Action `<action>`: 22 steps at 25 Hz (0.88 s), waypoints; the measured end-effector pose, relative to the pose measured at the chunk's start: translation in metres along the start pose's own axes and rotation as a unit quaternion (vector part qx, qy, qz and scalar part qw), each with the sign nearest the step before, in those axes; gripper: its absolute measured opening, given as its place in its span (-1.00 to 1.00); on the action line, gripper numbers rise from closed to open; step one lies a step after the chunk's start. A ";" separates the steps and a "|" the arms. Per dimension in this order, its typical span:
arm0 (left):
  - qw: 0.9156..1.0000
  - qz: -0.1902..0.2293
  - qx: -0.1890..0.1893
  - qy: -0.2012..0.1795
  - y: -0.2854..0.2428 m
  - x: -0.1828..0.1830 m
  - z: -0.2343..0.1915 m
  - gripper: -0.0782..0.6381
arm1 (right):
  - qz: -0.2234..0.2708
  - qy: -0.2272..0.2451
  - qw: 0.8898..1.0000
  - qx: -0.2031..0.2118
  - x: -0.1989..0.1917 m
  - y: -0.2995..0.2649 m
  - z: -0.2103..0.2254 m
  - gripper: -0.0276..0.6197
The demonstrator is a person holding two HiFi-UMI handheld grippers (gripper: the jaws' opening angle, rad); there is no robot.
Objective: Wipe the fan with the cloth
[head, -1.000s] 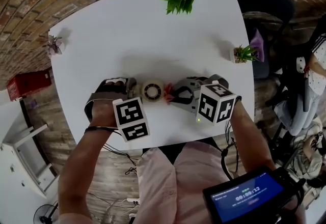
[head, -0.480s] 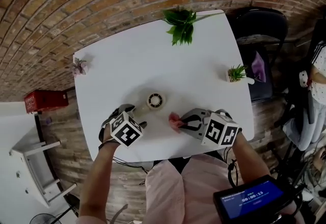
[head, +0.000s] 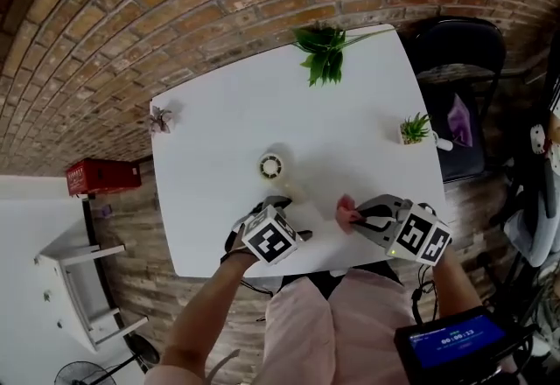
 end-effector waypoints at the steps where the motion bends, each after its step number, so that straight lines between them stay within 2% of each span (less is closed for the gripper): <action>1: 1.000 0.006 0.002 -0.005 -0.006 0.010 -0.001 0.24 | 0.001 -0.002 1.000 -0.004 -0.001 0.004 0.001 -0.78; 6: 0.999 0.034 0.011 -0.017 -0.025 0.043 -0.010 0.27 | 0.007 -0.007 1.000 -0.022 -0.004 0.013 0.004 -0.78; 11: 0.997 0.060 0.025 -0.040 -0.007 0.057 -0.010 0.28 | 0.020 -0.006 0.999 -0.026 0.003 0.009 0.009 -0.78; 14: 0.994 0.076 0.056 -0.062 0.027 0.062 -0.020 0.28 | 0.026 -0.002 0.999 -0.020 0.012 0.000 0.011 -0.77; 17: 0.987 0.092 0.098 -0.085 0.066 0.065 -0.049 0.28 | 0.034 -0.007 0.999 -0.016 0.021 -0.011 0.010 -0.77; 19: 0.984 0.081 0.112 -0.110 0.081 0.062 -0.070 0.28 | 0.038 -0.014 0.999 -0.014 0.025 -0.022 0.008 -0.77; 22: 0.980 0.031 0.096 -0.169 0.077 0.053 -0.094 0.32 | 0.030 -0.021 0.999 -0.011 0.028 -0.042 0.005 -0.77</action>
Point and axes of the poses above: the fingertips, and each gripper's own axes: y backward along the fingers, z to its right, x out of its top, the point moved 3 cm from there along y, backward along the fingers, and after that the axes turned 14 degrees about z, right-handed, at the moved point
